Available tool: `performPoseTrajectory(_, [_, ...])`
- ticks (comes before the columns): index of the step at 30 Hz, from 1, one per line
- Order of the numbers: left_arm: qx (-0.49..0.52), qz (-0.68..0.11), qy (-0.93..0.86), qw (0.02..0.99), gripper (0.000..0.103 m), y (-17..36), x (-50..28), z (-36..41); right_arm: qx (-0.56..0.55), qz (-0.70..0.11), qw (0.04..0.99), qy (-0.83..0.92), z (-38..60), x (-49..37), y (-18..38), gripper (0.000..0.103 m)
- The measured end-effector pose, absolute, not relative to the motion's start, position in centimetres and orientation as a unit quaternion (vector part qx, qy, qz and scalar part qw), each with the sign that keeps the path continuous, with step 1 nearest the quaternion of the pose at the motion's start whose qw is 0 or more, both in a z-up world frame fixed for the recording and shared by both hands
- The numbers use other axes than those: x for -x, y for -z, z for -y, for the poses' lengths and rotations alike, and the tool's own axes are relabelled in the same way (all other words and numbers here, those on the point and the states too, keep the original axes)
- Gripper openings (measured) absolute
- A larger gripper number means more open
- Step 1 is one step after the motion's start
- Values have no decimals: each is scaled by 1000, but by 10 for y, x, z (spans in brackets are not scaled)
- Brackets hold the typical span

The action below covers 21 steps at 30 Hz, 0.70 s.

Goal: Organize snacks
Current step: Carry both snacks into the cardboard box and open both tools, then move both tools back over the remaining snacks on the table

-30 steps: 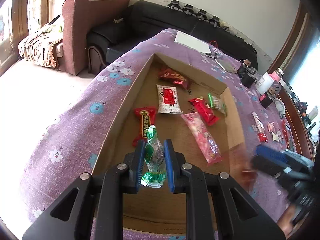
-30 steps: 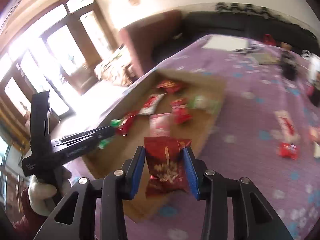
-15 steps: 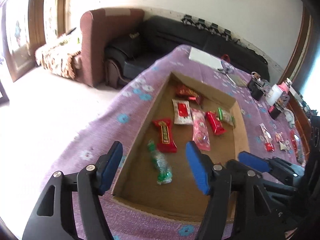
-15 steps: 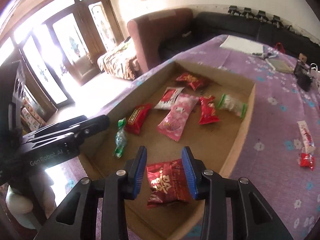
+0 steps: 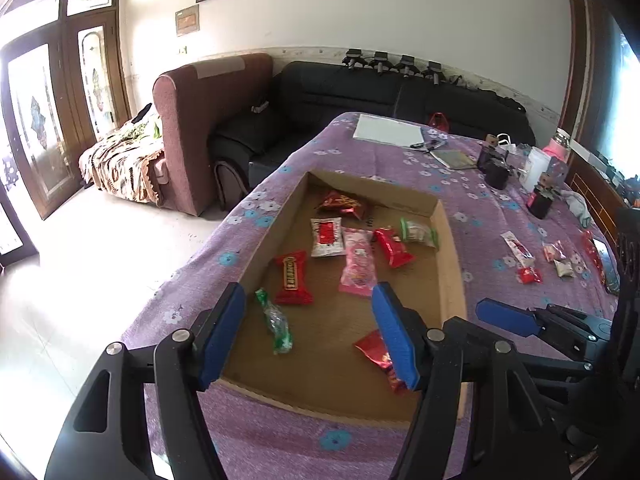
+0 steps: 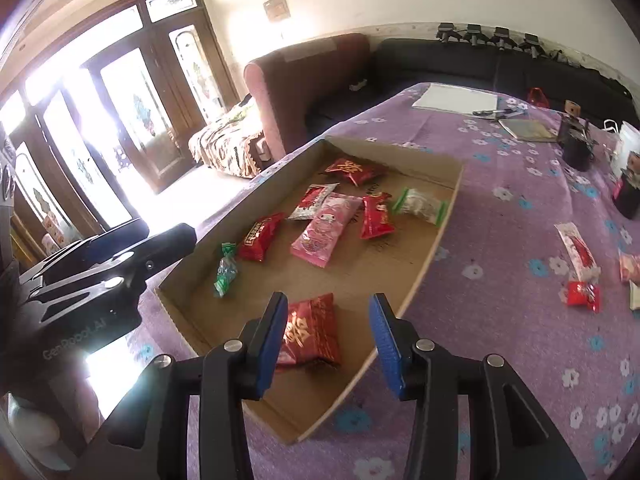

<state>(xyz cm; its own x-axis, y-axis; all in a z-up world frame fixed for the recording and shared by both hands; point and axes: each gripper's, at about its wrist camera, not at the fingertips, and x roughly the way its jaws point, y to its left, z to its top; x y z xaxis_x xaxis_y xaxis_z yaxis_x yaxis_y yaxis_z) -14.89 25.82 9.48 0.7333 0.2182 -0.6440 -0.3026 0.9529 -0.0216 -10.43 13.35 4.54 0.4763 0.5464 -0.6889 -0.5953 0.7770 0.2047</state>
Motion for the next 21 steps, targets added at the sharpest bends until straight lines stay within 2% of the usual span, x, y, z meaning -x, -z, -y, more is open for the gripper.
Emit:
performPoseTrajectory(6, [49, -335, -139, 931, 66, -98, 155, -241, 15, -382, 866, -323, -109, 109, -48, 51])
performPoseTrajectory(21, [14, -336, -111, 935, 66, -102, 160, -190, -23, -376, 885, -273, -35, 115, -49, 55])
